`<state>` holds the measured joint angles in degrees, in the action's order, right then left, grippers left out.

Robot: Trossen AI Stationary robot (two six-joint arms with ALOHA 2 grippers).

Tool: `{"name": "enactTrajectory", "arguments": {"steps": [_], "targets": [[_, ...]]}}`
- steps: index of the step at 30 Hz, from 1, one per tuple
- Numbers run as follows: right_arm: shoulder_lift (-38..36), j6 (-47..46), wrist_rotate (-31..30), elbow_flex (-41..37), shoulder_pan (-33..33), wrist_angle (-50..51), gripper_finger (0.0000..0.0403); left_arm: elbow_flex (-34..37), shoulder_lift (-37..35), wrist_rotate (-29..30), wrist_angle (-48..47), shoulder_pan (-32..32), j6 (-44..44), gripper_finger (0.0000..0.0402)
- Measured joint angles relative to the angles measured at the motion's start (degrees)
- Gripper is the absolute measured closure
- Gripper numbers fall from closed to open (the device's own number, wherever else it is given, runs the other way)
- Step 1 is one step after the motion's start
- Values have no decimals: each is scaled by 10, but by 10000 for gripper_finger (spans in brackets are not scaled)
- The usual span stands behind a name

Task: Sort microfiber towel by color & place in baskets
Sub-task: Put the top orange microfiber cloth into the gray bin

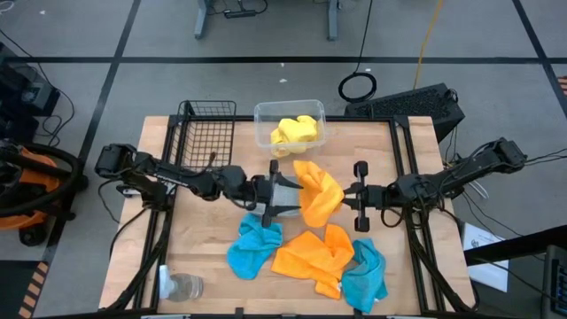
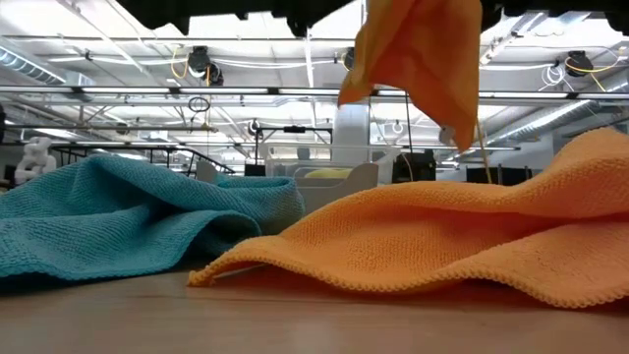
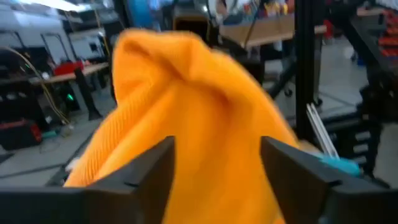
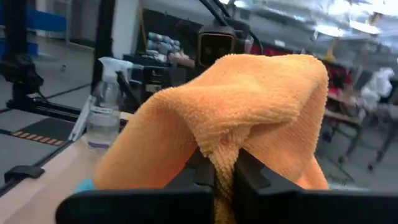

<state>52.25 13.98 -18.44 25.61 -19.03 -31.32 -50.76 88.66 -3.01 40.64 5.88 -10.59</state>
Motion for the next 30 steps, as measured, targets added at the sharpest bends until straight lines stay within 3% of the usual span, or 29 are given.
{"name": "enactTrajectory", "arguments": {"steps": [6, 11, 15, 20, 24, 27, 30], "targets": [[56, 48, 24, 0, 0, -111, 397, 0, 0, 78, 39, 29, -3, 44], [107, 84, 45, 0, 2, -193, 397, 0, 0, 125, 36, 36, -20, 5], [144, 109, 69, 0, 2, -261, 397, 0, 9, 125, 35, 32, -19, 5], [174, 129, 68, 1, 3, -320, 397, -8, 33, 52, 35, 19, -19, 6], [199, 133, 68, 26, 3, -320, 397, -40, 64, 32, 34, 15, -22, 10], [221, 140, 66, 47, 3, -314, 397, -62, 83, 19, 30, 15, -40, 38], [236, 146, 61, 61, 3, -303, 393, -79, 87, 16, -28, 20, -83, 104]]}}
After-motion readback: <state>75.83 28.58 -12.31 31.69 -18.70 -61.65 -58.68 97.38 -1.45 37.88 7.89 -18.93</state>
